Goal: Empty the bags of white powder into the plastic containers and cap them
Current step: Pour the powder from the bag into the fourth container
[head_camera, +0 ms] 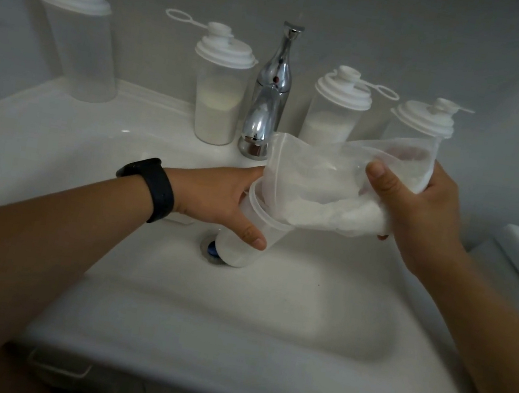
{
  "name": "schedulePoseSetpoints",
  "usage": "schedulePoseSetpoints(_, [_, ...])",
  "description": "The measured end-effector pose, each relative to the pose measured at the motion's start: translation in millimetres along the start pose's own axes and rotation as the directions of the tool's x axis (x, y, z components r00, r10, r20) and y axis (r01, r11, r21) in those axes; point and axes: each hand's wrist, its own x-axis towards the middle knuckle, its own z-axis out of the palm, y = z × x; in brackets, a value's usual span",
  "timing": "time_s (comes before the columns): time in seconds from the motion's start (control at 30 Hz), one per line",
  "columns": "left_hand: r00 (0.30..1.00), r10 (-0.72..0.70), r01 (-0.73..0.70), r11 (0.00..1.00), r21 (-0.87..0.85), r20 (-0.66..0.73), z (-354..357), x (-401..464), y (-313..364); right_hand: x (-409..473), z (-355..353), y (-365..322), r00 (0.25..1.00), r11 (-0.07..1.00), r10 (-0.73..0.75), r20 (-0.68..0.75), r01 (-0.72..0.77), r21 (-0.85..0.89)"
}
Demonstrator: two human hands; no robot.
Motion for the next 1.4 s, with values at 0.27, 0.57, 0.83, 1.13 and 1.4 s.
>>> schedulePoseSetpoints(0.27, [1.0, -0.003, 0.003, 1.0, 0.011, -0.004, -0.5, 0.6, -0.1, -0.2, 0.9, 1.4, 1.0, 1.0, 0.002, 0.007, -0.002, -0.011])
schedulePoseSetpoints(0.57, [1.0, 0.003, -0.003, 1.0, 0.017, -0.006, -0.7, 1.2, -0.6, 0.6, 0.2, -0.2, 1.0, 0.999, -0.003, 0.002, 0.003, -0.034])
schedulePoseSetpoints(0.83, [1.0, 0.001, 0.0, 1.0, 0.01, -0.005, -0.5, 1.5, -2.1, -0.5, 1.7, -0.5, 1.0, 0.999, -0.005, -0.007, 0.005, -0.037])
schedulePoseSetpoints(1.13, [1.0, 0.004, -0.004, 1.0, 0.0, 0.0, -0.8, 1.5, -2.0, -0.9, 1.4, -4.0, 1.0, 0.999, -0.012, 0.0, 0.012, -0.049])
schedulePoseSetpoints(1.4, [1.0, 0.003, -0.003, 1.0, 0.011, 0.001, -1.1, 1.1, -1.4, 0.4, -0.2, -4.3, 0.999, 0.999, -0.025, -0.033, 0.023, -0.036])
